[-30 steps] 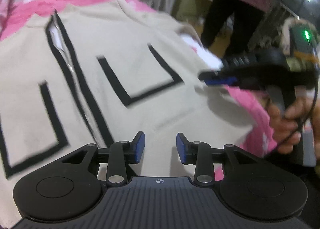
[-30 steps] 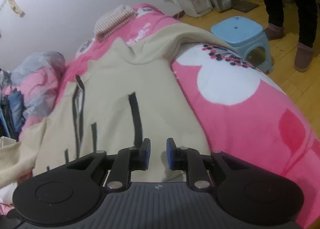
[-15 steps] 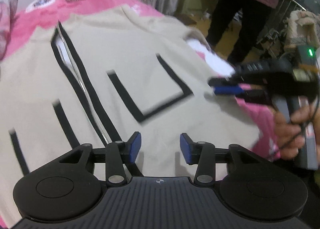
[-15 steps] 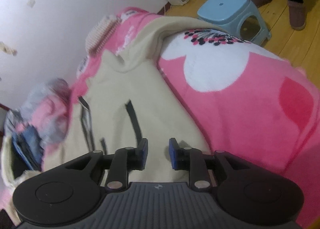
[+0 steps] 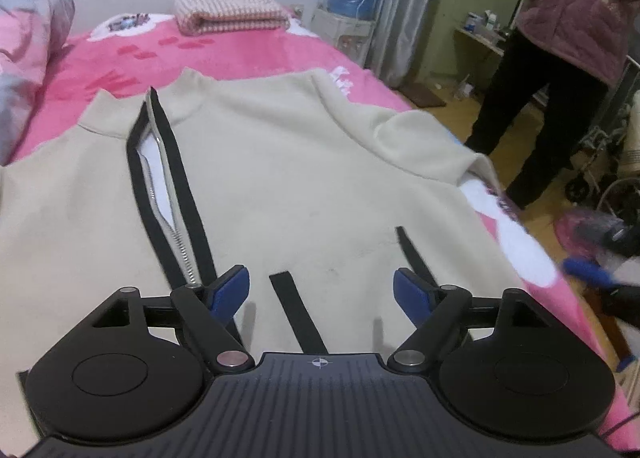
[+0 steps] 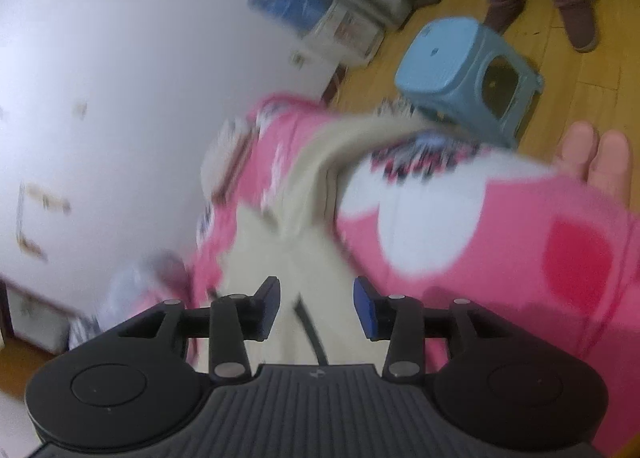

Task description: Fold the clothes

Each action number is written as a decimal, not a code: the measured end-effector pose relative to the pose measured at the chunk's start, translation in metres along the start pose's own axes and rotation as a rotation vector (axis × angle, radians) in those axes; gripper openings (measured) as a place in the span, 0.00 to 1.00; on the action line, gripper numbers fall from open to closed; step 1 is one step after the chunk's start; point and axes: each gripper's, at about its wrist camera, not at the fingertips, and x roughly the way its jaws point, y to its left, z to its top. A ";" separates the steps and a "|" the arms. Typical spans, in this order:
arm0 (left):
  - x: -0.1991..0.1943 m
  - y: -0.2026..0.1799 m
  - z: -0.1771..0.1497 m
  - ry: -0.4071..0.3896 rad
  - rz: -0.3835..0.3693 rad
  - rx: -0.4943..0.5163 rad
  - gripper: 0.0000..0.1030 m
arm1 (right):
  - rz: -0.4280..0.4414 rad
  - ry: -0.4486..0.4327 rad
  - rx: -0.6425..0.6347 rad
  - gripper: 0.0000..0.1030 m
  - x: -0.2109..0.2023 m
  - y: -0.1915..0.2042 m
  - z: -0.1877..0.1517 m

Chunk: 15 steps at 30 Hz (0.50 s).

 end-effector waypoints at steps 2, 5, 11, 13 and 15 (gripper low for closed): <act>0.013 0.003 0.001 0.007 -0.012 -0.024 0.78 | -0.019 -0.035 0.052 0.46 0.005 -0.014 0.023; 0.028 0.005 0.000 0.013 -0.026 -0.046 0.78 | -0.046 -0.087 0.131 0.62 0.011 -0.034 0.057; 0.044 0.006 -0.010 0.032 -0.021 -0.030 0.78 | -0.147 -0.005 0.397 0.76 0.062 -0.118 0.125; 0.044 0.001 -0.013 0.027 -0.008 -0.004 0.79 | -0.110 0.093 0.475 0.78 0.090 -0.143 0.131; 0.044 -0.002 -0.014 0.025 0.003 0.015 0.81 | -0.069 0.191 0.551 0.78 0.118 -0.168 0.137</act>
